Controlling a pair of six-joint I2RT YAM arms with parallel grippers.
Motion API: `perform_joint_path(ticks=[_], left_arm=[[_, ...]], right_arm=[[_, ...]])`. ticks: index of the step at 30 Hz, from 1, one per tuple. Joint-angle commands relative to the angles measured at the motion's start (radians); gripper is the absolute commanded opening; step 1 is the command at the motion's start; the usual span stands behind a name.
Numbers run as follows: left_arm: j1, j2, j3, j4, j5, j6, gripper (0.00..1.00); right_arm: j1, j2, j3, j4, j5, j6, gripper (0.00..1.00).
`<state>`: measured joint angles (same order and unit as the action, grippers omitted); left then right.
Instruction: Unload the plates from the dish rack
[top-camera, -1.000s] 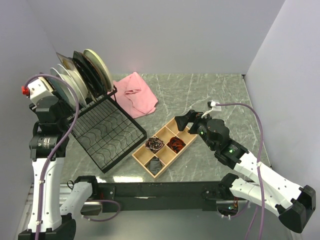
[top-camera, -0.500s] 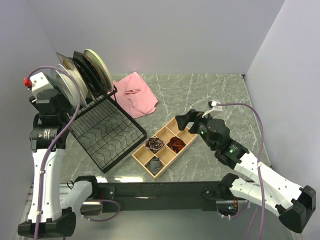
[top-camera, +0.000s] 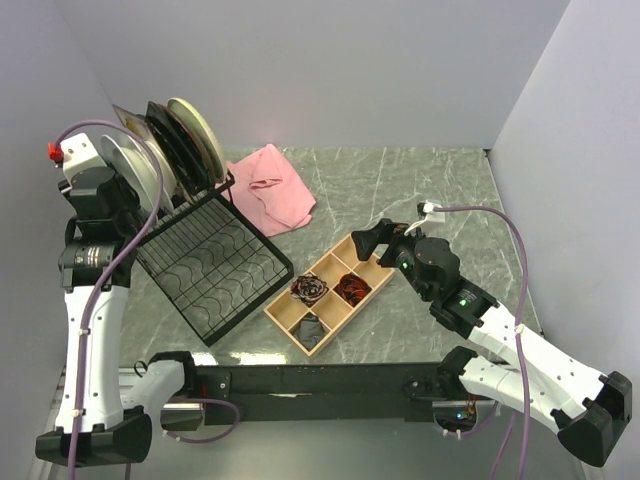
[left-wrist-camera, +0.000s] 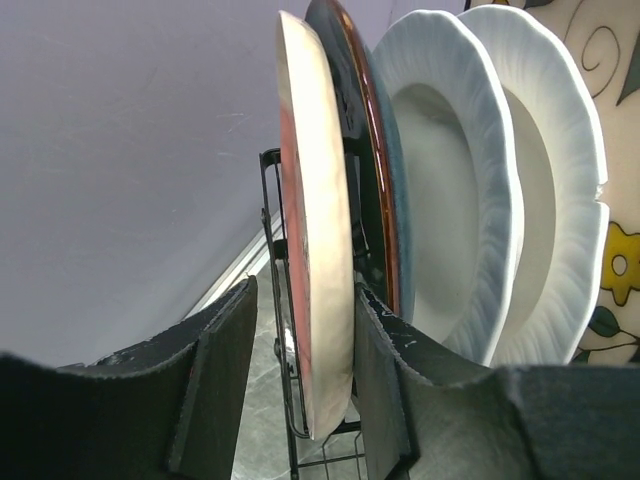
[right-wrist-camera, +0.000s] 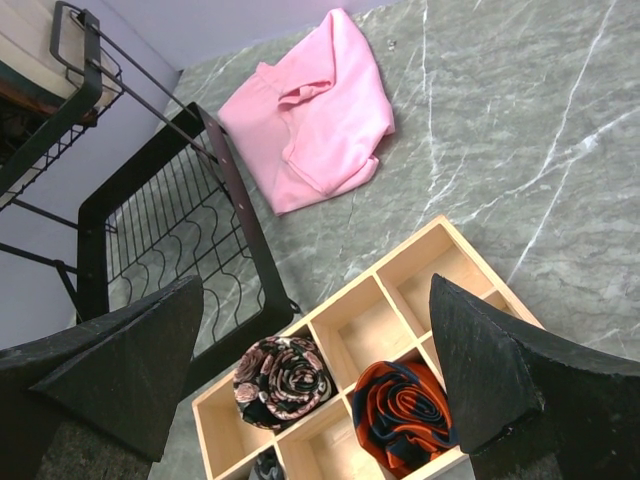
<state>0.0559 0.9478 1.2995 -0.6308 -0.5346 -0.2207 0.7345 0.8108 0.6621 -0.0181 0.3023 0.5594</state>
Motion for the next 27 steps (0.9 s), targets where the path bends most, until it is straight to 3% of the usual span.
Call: perform_joint_path(ticks=[1,18,27], left_arm=[[-0.008,0.019,0.029,0.111,0.082,0.021,0.48],[-0.008,0.062,0.012,0.132,0.062,0.011,0.36],[-0.008,0.078,0.026,0.121,0.071,0.029,0.15]], right_arm=[[0.003,-0.013,0.048,0.006,0.027,-0.007,0.99],[0.003,-0.027,0.045,0.006,0.037,-0.010,0.99],[0.003,-0.028,0.047,0.004,0.038,-0.010,0.99]])
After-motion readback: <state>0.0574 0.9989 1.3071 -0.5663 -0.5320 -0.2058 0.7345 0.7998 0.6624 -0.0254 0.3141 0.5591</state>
